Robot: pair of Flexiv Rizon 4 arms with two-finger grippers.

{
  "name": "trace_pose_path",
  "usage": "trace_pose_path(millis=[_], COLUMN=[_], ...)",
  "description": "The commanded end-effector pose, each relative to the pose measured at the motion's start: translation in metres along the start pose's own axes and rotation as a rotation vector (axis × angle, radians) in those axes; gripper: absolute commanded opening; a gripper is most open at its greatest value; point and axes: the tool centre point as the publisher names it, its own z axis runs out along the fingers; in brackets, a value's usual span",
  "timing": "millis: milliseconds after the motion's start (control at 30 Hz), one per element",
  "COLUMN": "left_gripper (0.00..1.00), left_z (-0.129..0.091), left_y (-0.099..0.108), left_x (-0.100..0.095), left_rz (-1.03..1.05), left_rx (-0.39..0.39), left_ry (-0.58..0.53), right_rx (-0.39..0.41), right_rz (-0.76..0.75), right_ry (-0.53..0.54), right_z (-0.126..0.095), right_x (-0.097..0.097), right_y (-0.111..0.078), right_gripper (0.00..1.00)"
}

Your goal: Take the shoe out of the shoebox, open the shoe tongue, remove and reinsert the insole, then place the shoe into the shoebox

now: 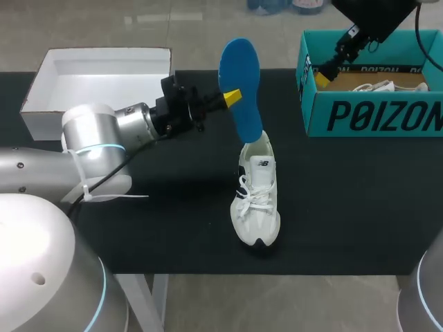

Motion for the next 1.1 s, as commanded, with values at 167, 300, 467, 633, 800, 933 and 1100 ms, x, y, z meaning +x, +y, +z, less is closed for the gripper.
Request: trace_pose_path(millis=[167, 300, 467, 633, 800, 933, 1100], left_gripper=[0.0, 0.0, 0.0, 0.0, 0.0, 0.0, 0.0], left_z=[0.001, 0.003, 0.004, 0.008, 0.008, 0.01, 0.015], left_y=[0.001, 0.005, 0.005, -0.009, -0.015, -0.014, -0.011], left_x=[0.001, 0.001, -0.002, -0.007, -0.017, -0.022, -0.023], left_rz=[0.001, -0.078, -0.293, -0.396, -0.439, -0.484, -0.577], left_rx=[0.001, -0.056, -0.177, -0.202, -0.174, -0.159, -0.122], left_ry=[-0.003, 0.008, 0.012, 0.016, -0.005, -0.012, -0.016], right_rx=[-0.014, -0.014, -0.014, -0.014, -0.014, -0.014, -0.014], right_rz=[0.0, 0.0, 0.0, 0.0, 0.0, 0.0, 0.0], right_ry=[-0.004, -0.004, -0.004, -0.004, -0.004, -0.004, -0.004], right_z=[0.0, 0.0, 0.0, 0.0, 0.0, 0.0, 0.0], right_x=[0.001, 0.001, 0.001, 0.001, 0.001, 0.001, 0.001], right_y=[-0.007, -0.007, -0.007, -0.007, -0.007, -0.007, -0.007], right_gripper=[1.0, 1.0, 1.0, 1.0, 1.0, 1.0, 1.0])
